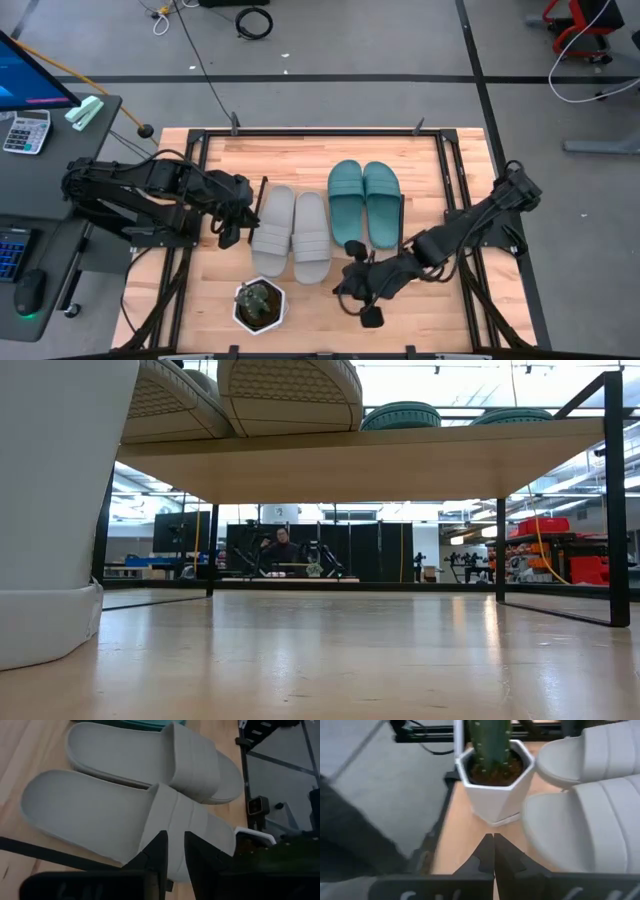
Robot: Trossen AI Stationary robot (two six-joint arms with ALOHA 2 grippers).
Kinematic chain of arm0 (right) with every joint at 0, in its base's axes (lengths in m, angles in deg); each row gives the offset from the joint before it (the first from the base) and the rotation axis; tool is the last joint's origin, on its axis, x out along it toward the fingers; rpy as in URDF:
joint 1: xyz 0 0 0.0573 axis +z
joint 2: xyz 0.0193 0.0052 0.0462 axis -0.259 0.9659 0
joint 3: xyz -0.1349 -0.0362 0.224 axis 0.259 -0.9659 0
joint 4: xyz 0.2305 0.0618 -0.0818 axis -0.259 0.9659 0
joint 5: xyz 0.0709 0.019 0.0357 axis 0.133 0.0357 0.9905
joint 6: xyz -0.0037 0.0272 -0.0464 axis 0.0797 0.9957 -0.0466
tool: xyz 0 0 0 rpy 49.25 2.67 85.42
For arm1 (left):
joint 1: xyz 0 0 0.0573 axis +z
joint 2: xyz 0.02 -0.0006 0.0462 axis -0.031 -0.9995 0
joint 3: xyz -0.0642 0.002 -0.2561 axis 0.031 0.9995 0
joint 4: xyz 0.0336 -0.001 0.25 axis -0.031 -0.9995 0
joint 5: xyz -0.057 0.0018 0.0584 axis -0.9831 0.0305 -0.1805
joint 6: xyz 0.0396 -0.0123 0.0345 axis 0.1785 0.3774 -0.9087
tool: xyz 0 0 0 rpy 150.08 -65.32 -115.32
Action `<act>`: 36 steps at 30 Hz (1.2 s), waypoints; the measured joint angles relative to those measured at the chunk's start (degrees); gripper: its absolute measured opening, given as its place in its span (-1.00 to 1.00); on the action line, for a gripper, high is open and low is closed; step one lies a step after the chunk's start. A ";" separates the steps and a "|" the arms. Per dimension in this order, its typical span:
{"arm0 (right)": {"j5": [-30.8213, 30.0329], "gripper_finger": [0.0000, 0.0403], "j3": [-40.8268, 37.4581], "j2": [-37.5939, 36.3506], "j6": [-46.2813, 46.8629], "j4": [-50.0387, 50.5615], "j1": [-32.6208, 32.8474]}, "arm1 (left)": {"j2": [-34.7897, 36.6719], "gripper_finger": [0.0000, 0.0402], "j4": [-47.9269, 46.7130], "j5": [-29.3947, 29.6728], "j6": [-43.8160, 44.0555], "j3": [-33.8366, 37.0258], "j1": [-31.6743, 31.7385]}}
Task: Pick and place slides into the shelf
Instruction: Adjust the slides on the shelf
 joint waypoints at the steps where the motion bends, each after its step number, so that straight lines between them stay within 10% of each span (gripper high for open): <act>1: -1.27 -1.00 0.00 0.85 -0.46 -0.52 0.24 | 0.00 -0.66 0.00 0.17 0.48 0.00 0.00; 10: -5.92 -1.00 0.19 7.87 -0.44 -8.41 1.88 | 0.00 -0.63 0.03 0.43 0.57 0.00 0.00; 24: -13.52 -1.00 23.33 24.53 -3.46 12.47 -0.25 | 0.02 -0.63 0.01 0.91 0.57 0.00 0.00; 36: -16.22 -1.00 25.18 25.72 -4.99 13.18 -2.09 | 0.02 -0.66 0.09 1.09 1.01 0.00 0.00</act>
